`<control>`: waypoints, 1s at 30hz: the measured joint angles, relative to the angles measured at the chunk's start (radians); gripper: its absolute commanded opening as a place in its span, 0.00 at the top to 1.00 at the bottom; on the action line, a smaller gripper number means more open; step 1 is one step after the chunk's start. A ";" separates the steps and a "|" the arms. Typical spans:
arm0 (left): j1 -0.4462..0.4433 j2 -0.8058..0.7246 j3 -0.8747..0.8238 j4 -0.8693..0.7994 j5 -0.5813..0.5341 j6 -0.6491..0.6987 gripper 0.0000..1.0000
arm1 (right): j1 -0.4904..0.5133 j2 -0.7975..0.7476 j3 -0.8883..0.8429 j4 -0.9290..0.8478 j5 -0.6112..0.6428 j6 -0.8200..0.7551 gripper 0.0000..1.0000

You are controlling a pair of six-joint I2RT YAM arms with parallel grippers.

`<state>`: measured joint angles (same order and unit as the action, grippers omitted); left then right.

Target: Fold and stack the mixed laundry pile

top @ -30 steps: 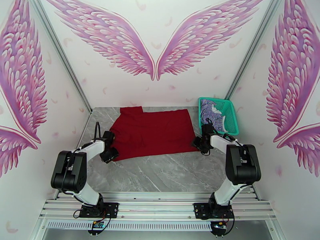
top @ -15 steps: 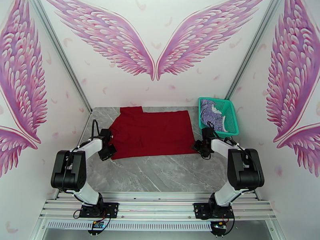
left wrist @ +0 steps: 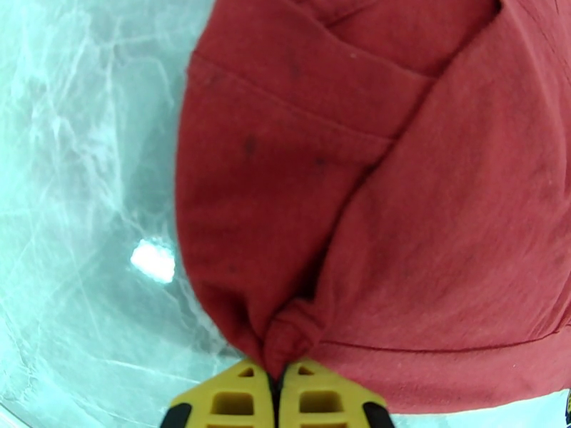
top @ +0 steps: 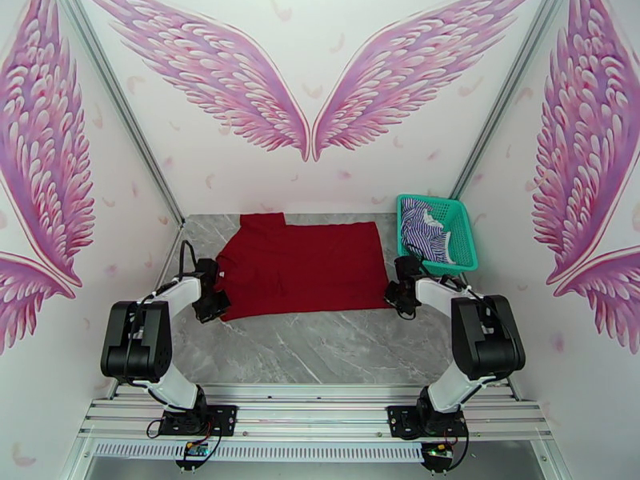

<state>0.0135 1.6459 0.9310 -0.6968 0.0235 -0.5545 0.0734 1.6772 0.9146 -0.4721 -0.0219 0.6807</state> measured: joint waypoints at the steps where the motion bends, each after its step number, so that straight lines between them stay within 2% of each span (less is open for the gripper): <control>1: 0.003 -0.003 -0.003 0.000 0.007 -0.007 1.00 | 0.003 -0.002 0.002 -0.007 0.001 0.000 0.95; 3: 0.006 -0.022 -0.024 -0.001 0.017 -0.027 1.00 | 0.006 -0.012 0.001 -0.030 0.000 0.000 1.00; 9: 0.008 -0.146 -0.112 -0.065 0.013 -0.103 1.00 | 0.006 -0.093 -0.045 -0.123 -0.008 -0.003 1.00; 14: 0.008 -0.233 -0.119 -0.169 -0.028 -0.158 1.00 | 0.015 -0.173 -0.084 -0.236 -0.016 0.000 1.00; 22: 0.008 -0.288 -0.167 -0.276 -0.064 -0.240 1.00 | 0.039 -0.271 -0.141 -0.371 -0.015 0.024 1.00; 23: 0.008 -0.304 -0.178 -0.290 -0.070 -0.250 0.95 | 0.042 -0.279 -0.153 -0.386 -0.015 0.027 1.00; 24: 0.008 -0.321 -0.187 -0.307 -0.076 -0.258 0.73 | 0.045 -0.286 -0.163 -0.402 -0.015 0.030 0.96; 25: 0.008 -0.338 -0.194 -0.322 -0.082 -0.261 0.58 | 0.046 -0.295 -0.171 -0.413 -0.015 0.034 0.87; 27: 0.008 -0.372 -0.200 -0.360 -0.101 -0.274 0.44 | 0.047 -0.320 -0.186 -0.444 -0.012 0.045 0.62; 30: 0.008 -0.414 -0.195 -0.407 -0.133 -0.284 0.33 | 0.047 -0.359 -0.185 -0.492 0.008 0.048 0.50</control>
<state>0.0219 1.2316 0.7361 -1.1034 -0.1093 -0.8383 0.1200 1.3186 0.7300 -0.9638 -0.0143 0.7292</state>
